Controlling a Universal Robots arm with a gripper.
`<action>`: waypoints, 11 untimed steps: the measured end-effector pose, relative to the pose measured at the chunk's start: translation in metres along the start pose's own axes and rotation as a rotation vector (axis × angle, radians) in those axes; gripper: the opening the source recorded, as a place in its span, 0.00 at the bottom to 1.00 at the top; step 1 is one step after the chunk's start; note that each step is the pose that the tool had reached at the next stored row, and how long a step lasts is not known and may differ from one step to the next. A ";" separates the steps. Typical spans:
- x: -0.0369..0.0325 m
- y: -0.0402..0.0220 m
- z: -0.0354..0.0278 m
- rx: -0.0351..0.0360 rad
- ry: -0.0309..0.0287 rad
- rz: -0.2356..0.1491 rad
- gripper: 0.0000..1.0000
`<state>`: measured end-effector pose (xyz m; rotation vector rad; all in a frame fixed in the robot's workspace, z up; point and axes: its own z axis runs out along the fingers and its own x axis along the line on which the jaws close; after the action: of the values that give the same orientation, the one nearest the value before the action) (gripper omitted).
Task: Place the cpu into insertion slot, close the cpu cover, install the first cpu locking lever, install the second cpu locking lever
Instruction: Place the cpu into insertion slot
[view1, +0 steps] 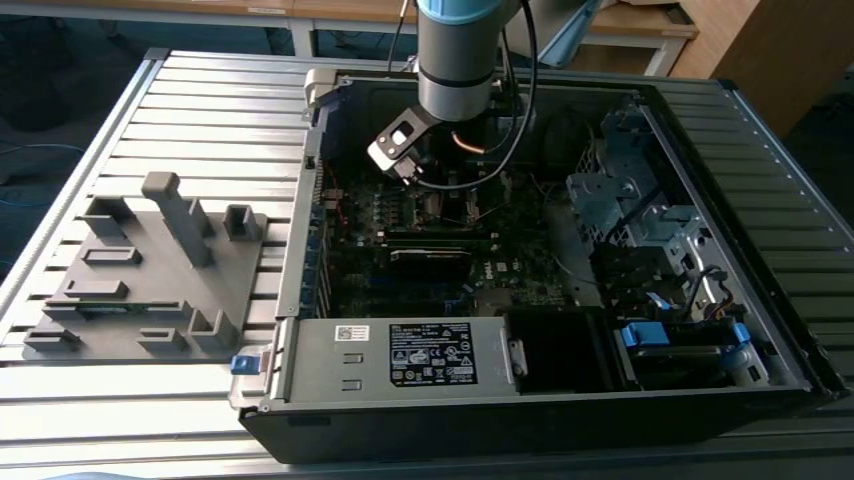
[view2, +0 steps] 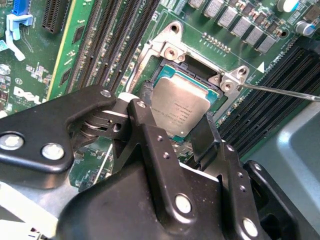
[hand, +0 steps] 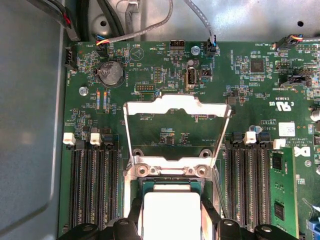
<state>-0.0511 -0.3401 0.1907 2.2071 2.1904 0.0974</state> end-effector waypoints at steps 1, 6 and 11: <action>0.0000 0.0000 0.0000 0.0000 0.0000 0.000 0.54; 0.0001 0.0000 0.0003 -0.0004 0.0006 0.000 0.61; 0.0001 0.0002 -0.0034 -0.0001 0.0001 0.000 0.61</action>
<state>-0.0511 -0.3401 0.1941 2.2071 2.1903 0.0976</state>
